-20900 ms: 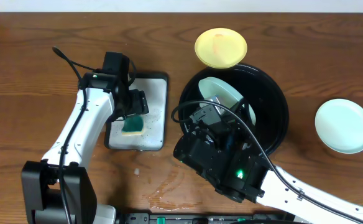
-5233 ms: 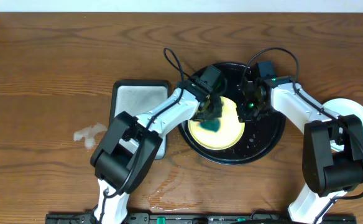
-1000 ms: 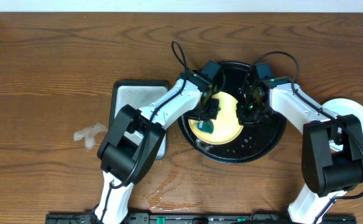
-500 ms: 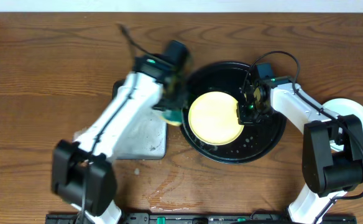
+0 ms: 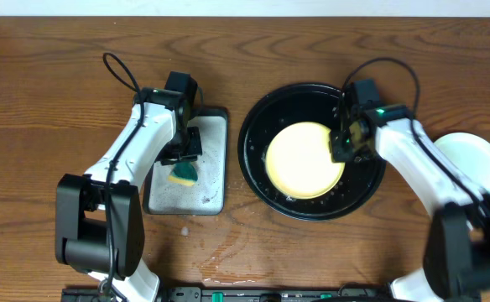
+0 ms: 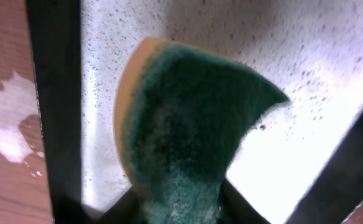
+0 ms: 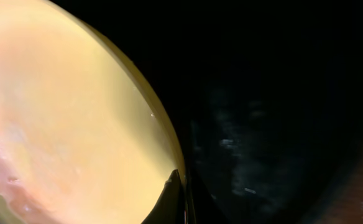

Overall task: Clean dirty plates on tray and stack at the side
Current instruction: 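Return the sponge to the small tray with the left gripper, then tilt the yellow plate up and lift it out with the right gripper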

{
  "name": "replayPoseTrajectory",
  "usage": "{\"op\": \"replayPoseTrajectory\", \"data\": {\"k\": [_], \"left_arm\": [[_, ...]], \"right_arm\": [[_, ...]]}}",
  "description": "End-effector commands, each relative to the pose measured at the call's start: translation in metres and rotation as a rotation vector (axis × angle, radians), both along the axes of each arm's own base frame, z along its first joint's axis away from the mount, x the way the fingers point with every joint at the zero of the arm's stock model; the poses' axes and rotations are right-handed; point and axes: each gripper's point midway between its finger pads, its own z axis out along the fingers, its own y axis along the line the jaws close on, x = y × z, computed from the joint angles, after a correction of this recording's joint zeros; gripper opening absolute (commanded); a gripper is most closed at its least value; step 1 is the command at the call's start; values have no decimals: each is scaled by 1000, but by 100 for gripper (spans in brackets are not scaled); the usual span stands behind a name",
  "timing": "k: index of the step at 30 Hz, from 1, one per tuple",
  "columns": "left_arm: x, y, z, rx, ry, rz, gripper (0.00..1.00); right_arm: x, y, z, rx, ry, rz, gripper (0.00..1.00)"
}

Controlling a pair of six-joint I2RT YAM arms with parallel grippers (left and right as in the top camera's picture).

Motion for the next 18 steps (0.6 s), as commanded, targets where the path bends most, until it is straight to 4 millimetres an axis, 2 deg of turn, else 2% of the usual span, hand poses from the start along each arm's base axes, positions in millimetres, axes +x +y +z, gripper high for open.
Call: {"op": "replayPoseTrajectory", "data": {"k": [1,5,9,14,18], "left_arm": [[6,4,10,13,-37,-2,50],[9,4,30,1,-102,-1,66],[9,3,61,-21,-192,0,75],[1,-2,99,-80,-297,-5,79],[-7,-1,118,-89,-347,-5,79]], "right_arm": [[8,-9,43,-129,-167,22,1],[10,-22,86,-296,-324,24,1],[8,-29,129,-439,-474,22,1],[-3,-32,179,-653,-635,35,1],[-11,-16,193,-726,-681,123,1]]}}
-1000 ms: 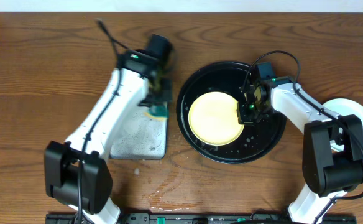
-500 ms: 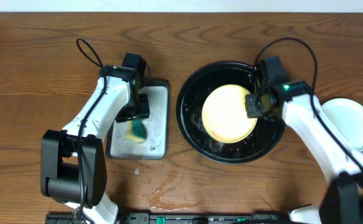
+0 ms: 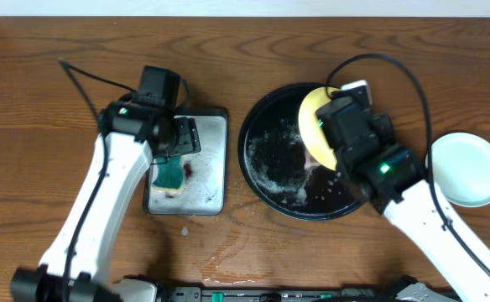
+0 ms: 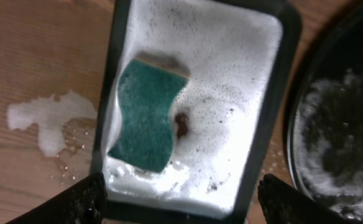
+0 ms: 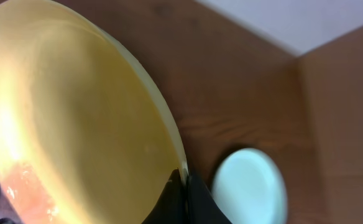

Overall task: Clean dirty plates on tray and stack at the side
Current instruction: 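Tilt the yellow plate up and lift it out with the right gripper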

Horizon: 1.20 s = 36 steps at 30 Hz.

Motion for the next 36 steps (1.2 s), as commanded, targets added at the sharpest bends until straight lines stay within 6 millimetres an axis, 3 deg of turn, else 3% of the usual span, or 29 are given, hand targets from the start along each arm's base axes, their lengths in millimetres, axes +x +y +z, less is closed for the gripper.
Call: {"op": "replayPoseTrajectory", "data": {"k": [1,11,17,36], "left_arm": [[-4,1,18,-17,-44,-1,79],[-6,1,22,-19,-53,0,84],[-6,1,22,-19,-53,0,87],[-6,1,22,-19,-53,0,87]], "right_arm": [[-6,-3,26,-176,-77,2,1],[-26,21,49,-325,-180,40,1],[-31,33,50,-330,-188,78,1],[-35,31,44,-352,-149,95,1]]}}
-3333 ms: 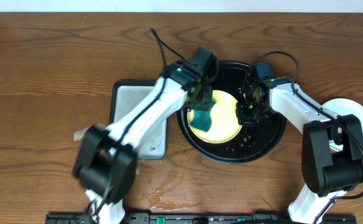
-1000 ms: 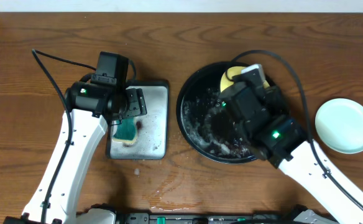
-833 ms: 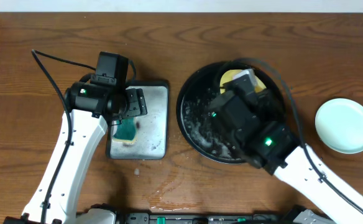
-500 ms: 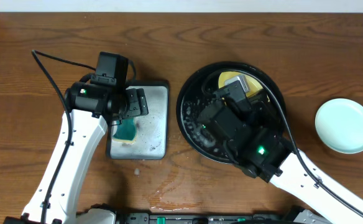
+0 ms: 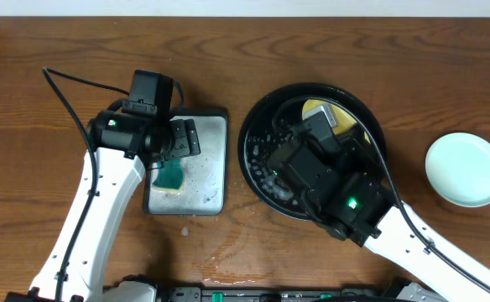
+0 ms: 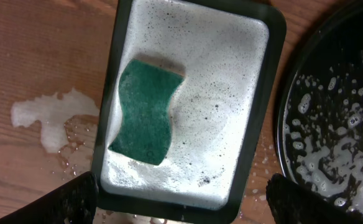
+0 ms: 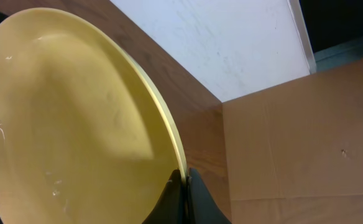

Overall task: Clean dirty plates on tray and stack at the side
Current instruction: 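Tilt the yellow plate up and lift it out with the right gripper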

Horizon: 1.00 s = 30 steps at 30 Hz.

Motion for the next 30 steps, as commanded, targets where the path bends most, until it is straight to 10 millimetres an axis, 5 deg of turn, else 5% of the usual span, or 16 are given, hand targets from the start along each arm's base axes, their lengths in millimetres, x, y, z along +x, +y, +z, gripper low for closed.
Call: {"op": "replayPoseTrajectory", "data": {"k": [1,10,30], "left_arm": [[2,2,6,0,-14,4,87],[2,2,6,0,-14,4,88],[2,2,6,0,-14,4,88]], "right_arm": [[-2,0,6,3,-23,-4,1],[-3,8,-7,140,-5,-5,1],[-6,6,-11,128,19,-6,1]]}}
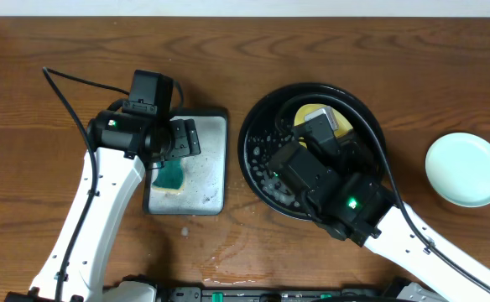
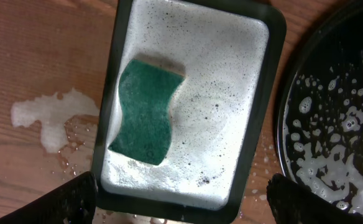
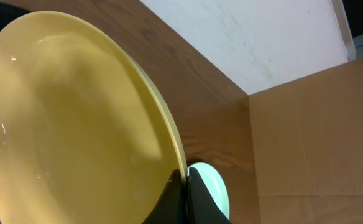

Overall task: Clean dirty plates on tray and stack at the side
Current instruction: 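Tilt the yellow plate up and lift it out with the right gripper, then carry the yellow plate right and set it on the pale green plates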

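Note:
My right gripper (image 3: 184,182) is shut on the rim of the yellow plate (image 3: 76,124), held tilted up on edge above the black round tray (image 1: 258,134). Overhead, only a sliver of the yellow plate (image 1: 315,111) shows past the arm. The tray floor carries soap suds (image 2: 321,168). A pale green plate (image 1: 465,169) lies on the table at the right and also peeks behind the yellow rim in the right wrist view, pale green plate (image 3: 207,186). My left gripper (image 2: 181,199) hangs open high above the foamy rectangular tray (image 2: 265,25), where the green sponge (image 2: 145,112) lies free.
A puddle of spilled water (image 2: 45,118) sits on the wooden table left of the sponge tray. A white wall and a brown cardboard panel (image 3: 318,137) stand beyond the table's right end.
The right gripper has turned slightly with the yellow plate, so the pale green plate now shows behind its rim. The left arm and the sponge have not moved.
First the left gripper was down at the sponge in the foamy tray and the right gripper held the yellow plate's rim low in the black tray. Then the sponge lay free, the left gripper was open above it, and the plate was lifted on edge, where it stays.

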{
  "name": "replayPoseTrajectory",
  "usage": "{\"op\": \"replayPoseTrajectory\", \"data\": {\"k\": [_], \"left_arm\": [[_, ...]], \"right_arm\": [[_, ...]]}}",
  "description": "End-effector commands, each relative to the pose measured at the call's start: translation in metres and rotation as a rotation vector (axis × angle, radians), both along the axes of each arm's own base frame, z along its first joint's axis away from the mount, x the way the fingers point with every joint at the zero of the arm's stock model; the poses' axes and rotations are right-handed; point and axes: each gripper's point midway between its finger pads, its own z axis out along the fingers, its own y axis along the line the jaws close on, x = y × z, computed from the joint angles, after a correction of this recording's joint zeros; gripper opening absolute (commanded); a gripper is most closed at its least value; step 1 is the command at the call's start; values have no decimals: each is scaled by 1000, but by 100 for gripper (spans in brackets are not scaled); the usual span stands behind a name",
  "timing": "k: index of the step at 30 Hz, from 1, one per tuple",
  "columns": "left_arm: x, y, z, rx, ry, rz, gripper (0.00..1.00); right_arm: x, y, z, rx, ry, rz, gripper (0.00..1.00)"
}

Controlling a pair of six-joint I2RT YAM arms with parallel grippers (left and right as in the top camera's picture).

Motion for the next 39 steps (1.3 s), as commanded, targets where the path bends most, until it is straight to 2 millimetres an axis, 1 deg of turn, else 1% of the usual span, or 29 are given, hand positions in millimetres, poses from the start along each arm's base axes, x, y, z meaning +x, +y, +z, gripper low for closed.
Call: {"op": "replayPoseTrajectory", "data": {"k": [1,16,21,23,25,28,30,31,32,33,35,36,39], "left_arm": [[2,2,6,0,-14,4,88],[2,2,6,0,-14,4,88],[2,2,6,0,-14,4,88],[2,2,6,0,-14,4,88],[2,2,6,0,-14,4,88],[2,2,5,1,-13,4,88],[2,2,5,1,-13,4,88],[2,2,5,1,-13,4,88],[2,2,5,1,-13,4,88],[2,2,5,1,-13,4,88],[2,2,5,1,-13,4,88],[2,2,5,1,-13,4,88],[2,2,5,1,-13,4,88]], "right_arm": [[-1,-1,6,19,-32,-14,1],[-1,-1,6,23,-33,-19,1],[0,-4,4,76,-48,-52,1],[2,-5,-2,136,-35,-73,1],[5,-5,-13,227,14,-90,1],[9,-5,-39,386,164,-93,1],[11,-10,-53,484,269,-96,1],[12,-14,-59,544,321,-95,1],[15,-21,-64,640,373,-102,1],[17,-28,-66,702,394,-116,1],[25,-50,-66,855,407,-170,1],[28,-63,-66,914,401,-200,1],[37,-117,-64,1089,339,-329,1]]}}
